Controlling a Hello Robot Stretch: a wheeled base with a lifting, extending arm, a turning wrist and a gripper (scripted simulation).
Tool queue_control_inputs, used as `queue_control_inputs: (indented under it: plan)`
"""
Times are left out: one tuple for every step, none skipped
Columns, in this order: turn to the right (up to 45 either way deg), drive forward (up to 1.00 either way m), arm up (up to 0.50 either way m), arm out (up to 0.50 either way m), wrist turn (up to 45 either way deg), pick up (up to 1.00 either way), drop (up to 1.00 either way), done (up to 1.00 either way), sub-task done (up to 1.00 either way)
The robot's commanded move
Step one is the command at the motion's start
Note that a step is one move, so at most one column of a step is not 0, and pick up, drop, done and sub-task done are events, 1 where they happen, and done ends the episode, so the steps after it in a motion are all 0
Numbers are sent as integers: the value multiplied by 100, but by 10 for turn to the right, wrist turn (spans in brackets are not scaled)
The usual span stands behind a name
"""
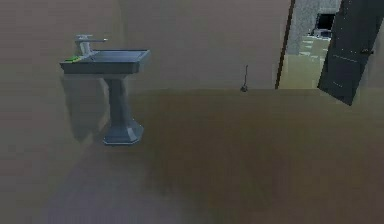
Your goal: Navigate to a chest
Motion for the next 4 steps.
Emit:
queue_control_inputs:
  plan:
    - [0, 45, 0, 0, 0, 0, 0, 0, 0]
    - [450, 0, 0, 0, 0, 0, 0, 0, 0]
    - [270, 0, 0, 0, 0, 0, 0, 0, 0]
    - [0, 100, 0, 0, 0, 0, 0, 0, 0]
